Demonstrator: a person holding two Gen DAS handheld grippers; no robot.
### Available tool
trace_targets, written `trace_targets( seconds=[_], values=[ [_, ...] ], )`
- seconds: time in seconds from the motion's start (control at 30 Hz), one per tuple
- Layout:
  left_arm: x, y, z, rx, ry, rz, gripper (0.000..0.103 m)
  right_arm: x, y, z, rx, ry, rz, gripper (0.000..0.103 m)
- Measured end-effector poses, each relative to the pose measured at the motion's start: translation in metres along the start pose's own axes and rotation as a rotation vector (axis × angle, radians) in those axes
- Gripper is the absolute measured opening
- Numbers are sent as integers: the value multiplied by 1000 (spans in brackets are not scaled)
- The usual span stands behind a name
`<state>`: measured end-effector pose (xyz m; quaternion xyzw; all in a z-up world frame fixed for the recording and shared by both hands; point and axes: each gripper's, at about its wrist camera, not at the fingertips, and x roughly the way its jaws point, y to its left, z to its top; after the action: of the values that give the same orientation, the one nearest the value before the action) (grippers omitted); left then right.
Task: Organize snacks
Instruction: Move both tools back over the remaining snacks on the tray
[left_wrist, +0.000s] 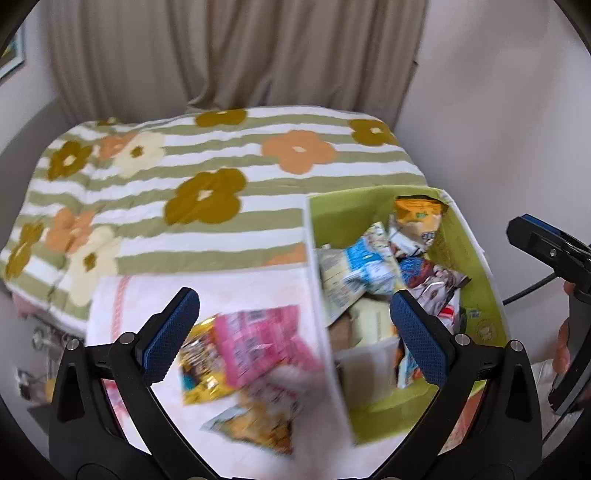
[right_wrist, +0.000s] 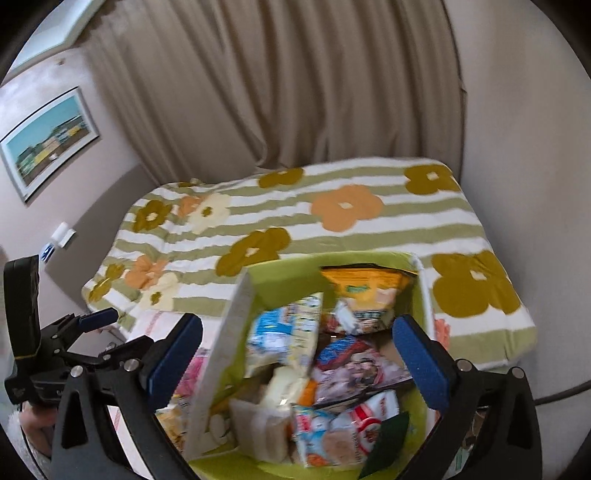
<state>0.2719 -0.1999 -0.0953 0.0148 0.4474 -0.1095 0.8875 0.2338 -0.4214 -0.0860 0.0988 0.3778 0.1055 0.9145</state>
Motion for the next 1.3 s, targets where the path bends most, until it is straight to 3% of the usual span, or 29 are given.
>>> trace_targets(
  seconds=[0.3, 0.47, 0.67, 1.0, 1.3],
  values=[
    [-48, 76, -40, -105, -10, 47, 102, -10, 66, -32, -16, 10, 73, 103],
    [-56, 116, -57, -119, -3, 5, 102, -8, 99, -58, 28, 24, 60, 103],
    [-53, 163, -69, -65, 54, -48, 102, -3, 144, -93, 135, 35, 0, 103],
    [-5, 214, -84, 2, 195, -175, 102, 21, 193, -146, 307, 67, -122, 103],
    [69, 204, -88, -2, 326, -234, 102, 71, 195, -193, 447, 108, -221, 103]
  ],
)
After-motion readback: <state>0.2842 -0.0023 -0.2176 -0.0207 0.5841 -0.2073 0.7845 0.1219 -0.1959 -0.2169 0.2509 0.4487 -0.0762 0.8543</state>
